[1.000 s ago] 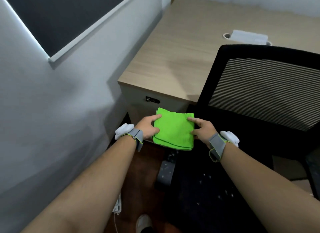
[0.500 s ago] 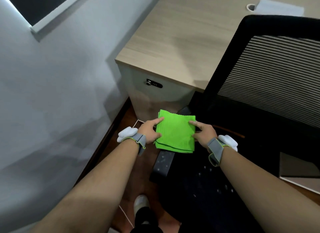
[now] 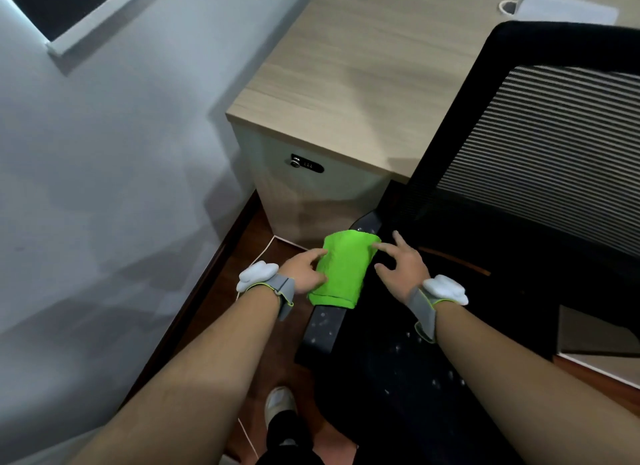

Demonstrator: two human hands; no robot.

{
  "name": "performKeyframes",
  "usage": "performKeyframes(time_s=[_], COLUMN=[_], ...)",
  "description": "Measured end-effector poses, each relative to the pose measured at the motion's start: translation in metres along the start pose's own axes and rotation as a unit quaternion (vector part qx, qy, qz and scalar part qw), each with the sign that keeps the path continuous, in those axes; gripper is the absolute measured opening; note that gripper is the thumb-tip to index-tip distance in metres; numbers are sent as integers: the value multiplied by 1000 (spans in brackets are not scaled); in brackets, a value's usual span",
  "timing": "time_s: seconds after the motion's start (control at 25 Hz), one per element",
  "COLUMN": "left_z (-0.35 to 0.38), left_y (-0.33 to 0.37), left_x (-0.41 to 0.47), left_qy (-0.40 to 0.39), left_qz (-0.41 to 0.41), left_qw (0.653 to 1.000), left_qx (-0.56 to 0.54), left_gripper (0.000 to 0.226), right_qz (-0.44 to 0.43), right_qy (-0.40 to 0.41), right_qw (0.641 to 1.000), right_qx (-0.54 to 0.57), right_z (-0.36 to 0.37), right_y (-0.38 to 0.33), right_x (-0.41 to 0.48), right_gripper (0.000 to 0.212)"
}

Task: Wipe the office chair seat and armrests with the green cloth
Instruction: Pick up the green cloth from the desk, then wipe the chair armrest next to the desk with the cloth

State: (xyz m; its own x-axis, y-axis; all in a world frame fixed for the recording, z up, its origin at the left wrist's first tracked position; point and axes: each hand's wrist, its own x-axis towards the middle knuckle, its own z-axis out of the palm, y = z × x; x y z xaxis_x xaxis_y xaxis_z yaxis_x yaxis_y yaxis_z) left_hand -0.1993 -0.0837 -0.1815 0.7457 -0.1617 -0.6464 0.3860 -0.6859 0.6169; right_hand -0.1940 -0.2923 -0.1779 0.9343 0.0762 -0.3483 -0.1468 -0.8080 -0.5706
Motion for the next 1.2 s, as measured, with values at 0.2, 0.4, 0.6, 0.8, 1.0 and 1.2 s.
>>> performKeyframes(time_s=[0.2,0.4,0.6,0.8,1.0,1.2], left_z=[13,16,19,8,6,10], left_y=[1,-1,13,18,7,-6], left_x=[2,6,4,7,3,2], left_qy=[-10,-27,-44,-55,-82,-107], left_qz=[-27,-78,-97,-96,-119,-167], left_qw=[968,949,856,864,870,872], left_qx=[-249,-304,-505,-491,-472,-449], left_gripper=[44,46,39,55,42,25], right_qz=[-246,-281,-255,-199,-235,-305], right_qy=[-92,-78,-59,-33,-60,-60], right_qw=[932,906,917,928,904,882], right_qx=[-250,-307,-301,-313,-354,-353], right_z=[30,58,51,52,49,75], right_y=[-8,6,6,-2,-10,-17], right_x=[3,2,34,44,19,-46], right_gripper=[59,62,60,61,63,55])
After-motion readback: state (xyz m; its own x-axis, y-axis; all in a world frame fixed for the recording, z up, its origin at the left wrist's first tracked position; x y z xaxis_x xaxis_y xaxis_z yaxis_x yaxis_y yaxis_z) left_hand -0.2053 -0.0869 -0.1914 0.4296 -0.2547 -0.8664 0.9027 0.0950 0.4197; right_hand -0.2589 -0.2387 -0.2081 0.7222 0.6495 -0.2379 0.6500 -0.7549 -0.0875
